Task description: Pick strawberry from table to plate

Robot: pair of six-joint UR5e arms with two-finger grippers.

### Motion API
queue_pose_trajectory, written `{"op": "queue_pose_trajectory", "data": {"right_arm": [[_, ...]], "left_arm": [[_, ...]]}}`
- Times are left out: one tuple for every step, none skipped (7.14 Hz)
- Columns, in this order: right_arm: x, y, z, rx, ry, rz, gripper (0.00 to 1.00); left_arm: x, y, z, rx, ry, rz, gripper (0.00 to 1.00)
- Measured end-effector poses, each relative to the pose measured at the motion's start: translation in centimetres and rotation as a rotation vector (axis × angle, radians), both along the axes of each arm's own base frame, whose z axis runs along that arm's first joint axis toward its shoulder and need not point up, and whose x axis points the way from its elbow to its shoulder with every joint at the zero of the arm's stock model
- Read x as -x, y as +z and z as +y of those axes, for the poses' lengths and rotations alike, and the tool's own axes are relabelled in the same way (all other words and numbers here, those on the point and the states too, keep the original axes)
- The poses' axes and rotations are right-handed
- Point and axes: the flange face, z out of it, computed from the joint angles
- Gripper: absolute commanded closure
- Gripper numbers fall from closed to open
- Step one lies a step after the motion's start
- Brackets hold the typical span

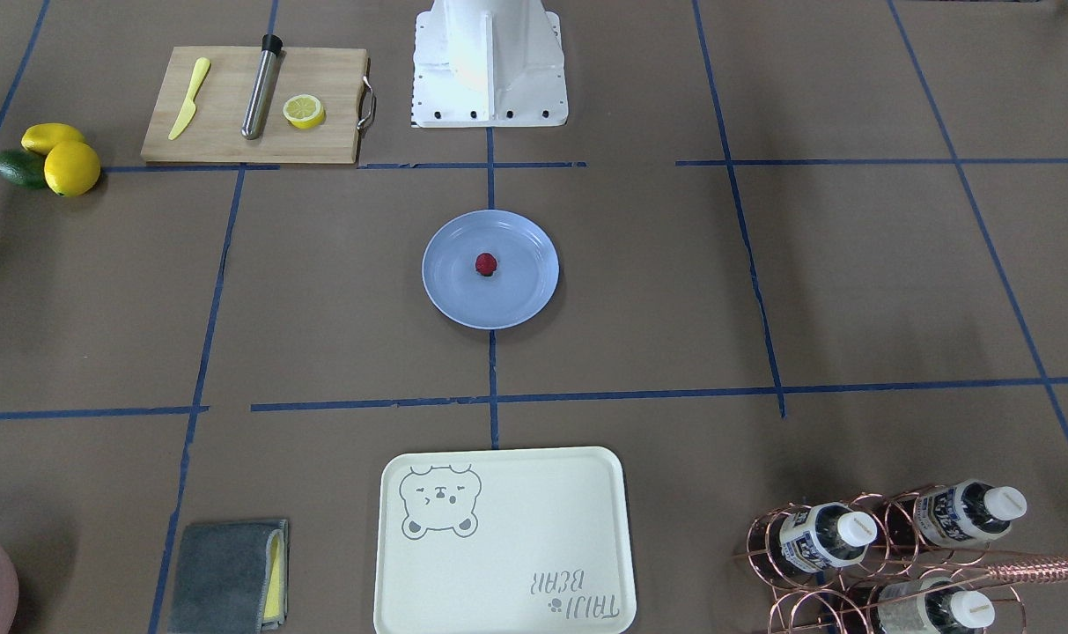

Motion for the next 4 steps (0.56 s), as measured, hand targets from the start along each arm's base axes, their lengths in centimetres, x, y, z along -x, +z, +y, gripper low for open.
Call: {"op": "queue_pose_trajectory", "data": {"right_arm": [[0.0, -0.03, -0.01, -0.001, 0.0, 0.0, 0.0], [-0.02, -0.12, -0.02, -0.003, 0.001, 0.0, 0.0], [-0.04, -0.35, -0.02, -0.007, 0.001, 0.0, 0.0], [-0.05, -0.72, -0.01, -0.012, 0.003, -0.001, 0.0]], "left_arm": [[0.0, 0.01, -0.03, -0.008, -0.001, 0.0, 0.0], [0.0, 0.0, -0.06, -0.018, -0.001, 0.0, 0.0], [0.0, 0.0, -0.05, -0.024, -0.002, 0.0, 0.0], [0.0, -0.08, -0.09, -0.028, -0.002, 0.0, 0.0]]}}
